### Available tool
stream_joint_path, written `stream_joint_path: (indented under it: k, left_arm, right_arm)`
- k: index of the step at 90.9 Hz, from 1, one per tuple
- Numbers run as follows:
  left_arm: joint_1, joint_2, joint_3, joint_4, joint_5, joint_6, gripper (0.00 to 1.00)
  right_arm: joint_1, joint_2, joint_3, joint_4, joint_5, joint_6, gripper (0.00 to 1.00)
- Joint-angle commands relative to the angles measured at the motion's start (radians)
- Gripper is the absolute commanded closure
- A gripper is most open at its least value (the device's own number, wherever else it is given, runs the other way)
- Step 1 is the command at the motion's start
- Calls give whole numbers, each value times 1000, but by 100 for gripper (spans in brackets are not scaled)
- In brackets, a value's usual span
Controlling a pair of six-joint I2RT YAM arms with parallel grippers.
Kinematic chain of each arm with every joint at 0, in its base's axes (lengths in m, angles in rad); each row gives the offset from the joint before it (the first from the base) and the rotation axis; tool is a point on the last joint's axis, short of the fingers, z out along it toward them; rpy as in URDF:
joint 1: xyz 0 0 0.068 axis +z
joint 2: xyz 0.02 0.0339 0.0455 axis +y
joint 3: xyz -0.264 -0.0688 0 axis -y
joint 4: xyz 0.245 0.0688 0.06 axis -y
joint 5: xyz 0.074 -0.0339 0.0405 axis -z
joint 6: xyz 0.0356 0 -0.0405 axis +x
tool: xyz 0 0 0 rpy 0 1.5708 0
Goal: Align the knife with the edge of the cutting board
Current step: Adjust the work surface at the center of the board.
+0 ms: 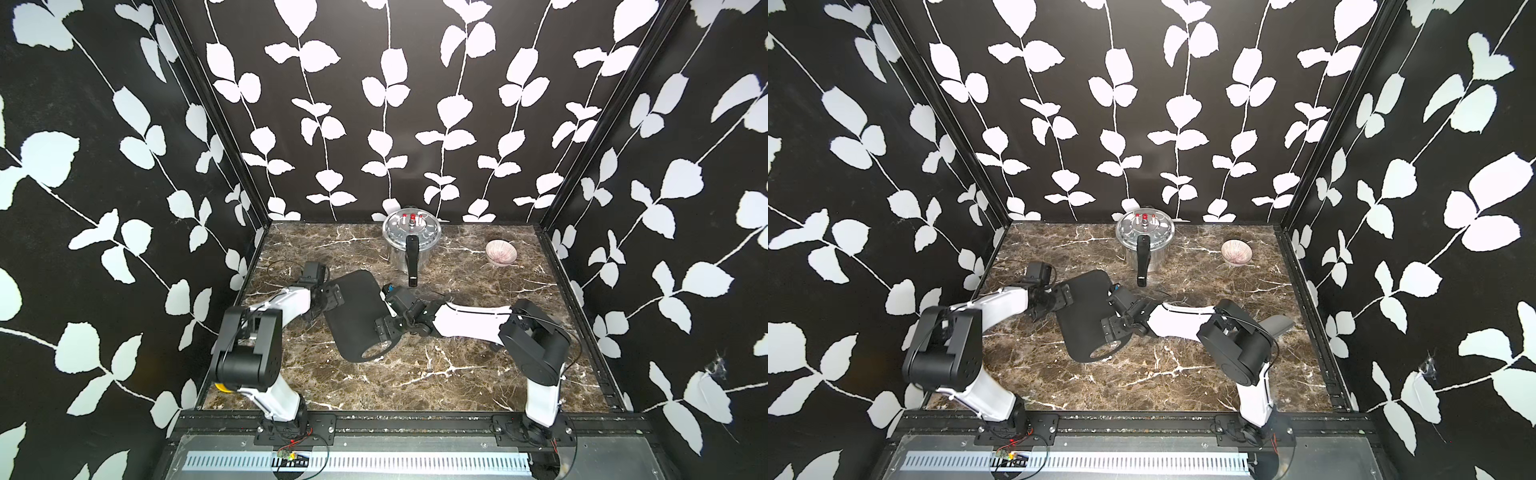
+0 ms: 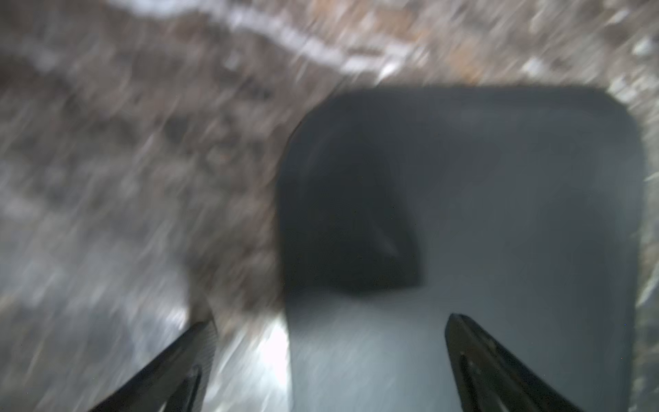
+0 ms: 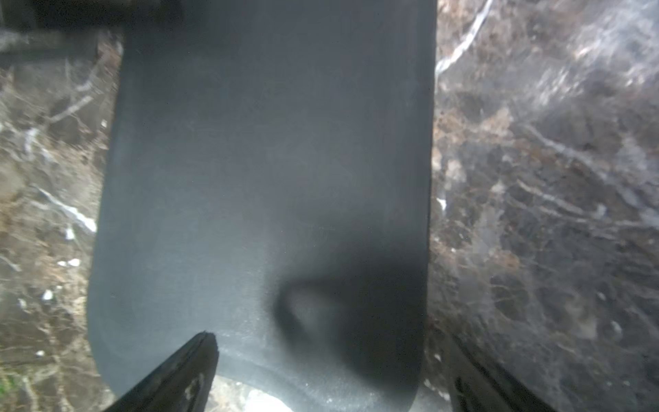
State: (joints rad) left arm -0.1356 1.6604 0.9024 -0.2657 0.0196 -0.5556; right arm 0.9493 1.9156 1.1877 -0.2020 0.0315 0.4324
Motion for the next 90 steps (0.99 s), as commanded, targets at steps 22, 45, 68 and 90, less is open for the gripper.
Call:
stream_joint_path:
  k: [22,45,68,90]
  left_arm:
    - [-34,167,107,63,175,9,1]
    - [-194,229,189,84,176,4,2]
    - [-259,237,186,100,158,-39,2]
    - [-260,221,177,84,154,-27,2]
  right_arm:
    - [121,3,-74,145,-35,42,2]
    - [226,9,-83,161,-13,74,2]
    - [247,-81,-144,131,77,94,0]
    - [143,-267,-330,222,212,79,0]
